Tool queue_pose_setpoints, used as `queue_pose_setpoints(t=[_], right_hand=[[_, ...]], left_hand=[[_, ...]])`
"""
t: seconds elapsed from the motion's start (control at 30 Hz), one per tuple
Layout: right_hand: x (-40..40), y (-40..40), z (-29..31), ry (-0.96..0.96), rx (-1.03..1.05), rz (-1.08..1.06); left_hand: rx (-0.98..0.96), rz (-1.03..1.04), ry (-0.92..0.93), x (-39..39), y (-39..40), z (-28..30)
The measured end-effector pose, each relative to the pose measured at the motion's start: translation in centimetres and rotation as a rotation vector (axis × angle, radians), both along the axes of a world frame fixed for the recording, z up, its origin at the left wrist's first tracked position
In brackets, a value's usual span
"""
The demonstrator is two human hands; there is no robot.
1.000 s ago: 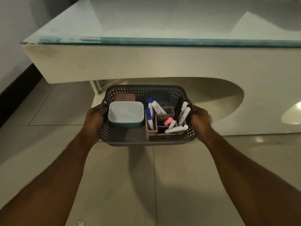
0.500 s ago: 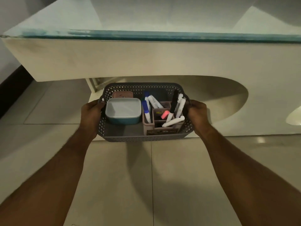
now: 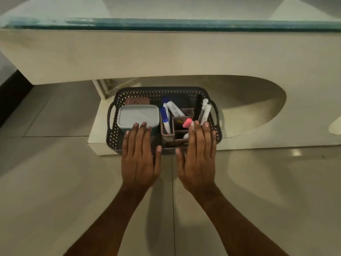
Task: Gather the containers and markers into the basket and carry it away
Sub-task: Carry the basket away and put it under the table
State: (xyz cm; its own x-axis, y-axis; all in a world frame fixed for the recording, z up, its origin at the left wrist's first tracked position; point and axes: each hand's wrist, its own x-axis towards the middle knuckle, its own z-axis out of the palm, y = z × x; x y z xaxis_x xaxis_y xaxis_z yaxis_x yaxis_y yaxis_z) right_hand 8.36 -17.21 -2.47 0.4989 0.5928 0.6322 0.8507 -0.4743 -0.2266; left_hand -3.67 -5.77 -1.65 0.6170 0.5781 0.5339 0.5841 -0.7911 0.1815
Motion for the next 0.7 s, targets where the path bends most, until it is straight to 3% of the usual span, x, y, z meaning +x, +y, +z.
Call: queue_pose_setpoints(t=[0.27,0.7], right_hand=[[2.0,1.4,-1.1,-0.137,-0.308,-0.052],[7.0,5.5,0.0,-0.095,-0.366,0.021]], left_hand=[[0.004,0.106,0.196,1.0,1.3,-0.7],[-0.04,0.113,0.162,5.3,4.5,-0.7]])
